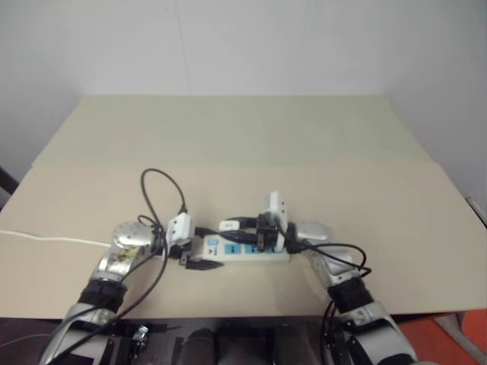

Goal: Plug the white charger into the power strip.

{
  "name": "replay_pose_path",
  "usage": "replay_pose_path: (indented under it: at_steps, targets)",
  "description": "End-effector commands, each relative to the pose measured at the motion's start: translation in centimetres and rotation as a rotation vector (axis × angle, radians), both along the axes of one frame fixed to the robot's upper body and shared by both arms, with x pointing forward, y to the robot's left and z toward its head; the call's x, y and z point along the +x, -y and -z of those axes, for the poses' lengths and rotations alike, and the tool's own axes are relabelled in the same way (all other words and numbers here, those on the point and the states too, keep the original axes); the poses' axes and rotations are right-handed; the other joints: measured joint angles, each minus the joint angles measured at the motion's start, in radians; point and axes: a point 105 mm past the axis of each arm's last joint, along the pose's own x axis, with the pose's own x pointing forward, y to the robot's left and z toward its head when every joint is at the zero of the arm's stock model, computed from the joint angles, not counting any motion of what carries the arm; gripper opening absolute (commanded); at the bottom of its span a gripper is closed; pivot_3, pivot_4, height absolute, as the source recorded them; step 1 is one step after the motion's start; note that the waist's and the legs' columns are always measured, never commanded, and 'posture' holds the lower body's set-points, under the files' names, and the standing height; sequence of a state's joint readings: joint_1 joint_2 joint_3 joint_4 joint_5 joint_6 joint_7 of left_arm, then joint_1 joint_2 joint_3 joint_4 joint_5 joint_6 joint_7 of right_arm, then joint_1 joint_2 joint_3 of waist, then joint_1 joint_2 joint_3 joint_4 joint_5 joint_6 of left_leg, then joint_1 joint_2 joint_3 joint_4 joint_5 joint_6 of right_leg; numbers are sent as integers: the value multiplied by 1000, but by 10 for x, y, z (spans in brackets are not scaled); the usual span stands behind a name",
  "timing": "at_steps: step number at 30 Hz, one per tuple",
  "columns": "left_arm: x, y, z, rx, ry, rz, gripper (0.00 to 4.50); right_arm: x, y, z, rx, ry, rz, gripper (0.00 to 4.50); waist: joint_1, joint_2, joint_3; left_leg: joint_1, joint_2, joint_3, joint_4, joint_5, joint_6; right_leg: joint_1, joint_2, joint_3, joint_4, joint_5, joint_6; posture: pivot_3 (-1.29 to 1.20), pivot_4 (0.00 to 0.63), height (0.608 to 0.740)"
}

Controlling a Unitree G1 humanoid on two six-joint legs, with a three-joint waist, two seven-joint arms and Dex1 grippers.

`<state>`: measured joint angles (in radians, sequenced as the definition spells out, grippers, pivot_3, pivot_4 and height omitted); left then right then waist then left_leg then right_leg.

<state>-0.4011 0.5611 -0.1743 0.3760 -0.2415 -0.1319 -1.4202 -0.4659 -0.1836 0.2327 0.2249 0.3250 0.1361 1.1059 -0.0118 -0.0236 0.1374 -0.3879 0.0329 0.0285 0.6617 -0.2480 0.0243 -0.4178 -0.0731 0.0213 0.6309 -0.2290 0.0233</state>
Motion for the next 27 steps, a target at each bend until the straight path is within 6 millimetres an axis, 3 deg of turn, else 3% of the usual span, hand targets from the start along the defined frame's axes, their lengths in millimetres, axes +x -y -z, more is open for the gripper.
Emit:
replay_pose_path:
  at_steps: [1, 8, 15, 27]
  targets:
    - [-4, 3, 3, 21, -3, 24, 3293, 1, 7, -2, -15, 36, 4, 1140, 0, 0, 0, 0, 0, 0, 0, 0, 0, 0, 0, 0, 0, 0, 0, 0, 150, 740]
    - [-3, 0, 3, 24, -4, 12, 3293, 0, 37, 28, -135, -3, 29, 1140, 6, 0, 0, 0, -1, 0, 0, 0, 0, 1, -1, 0, -1, 0, 0, 0, 150, 740]
    - [-2, -3, 3, 29, -2, 2, 3293, 0, 45, 40, -192, -11, 22, 1140, 7, 0, 0, 9, -1, -1, 0, 0, 0, 11, -1, -2, -3, 0, 0, 0, 150, 740]
    - [-2, -3, 3, 31, 3, -4, 3293, -9, 13, 49, -284, 37, -95, 1140, -1, 0, 0, 14, 0, -1, 0, 0, 0, 15, 0, -2, -2, -1, 0, 0, 150, 740]
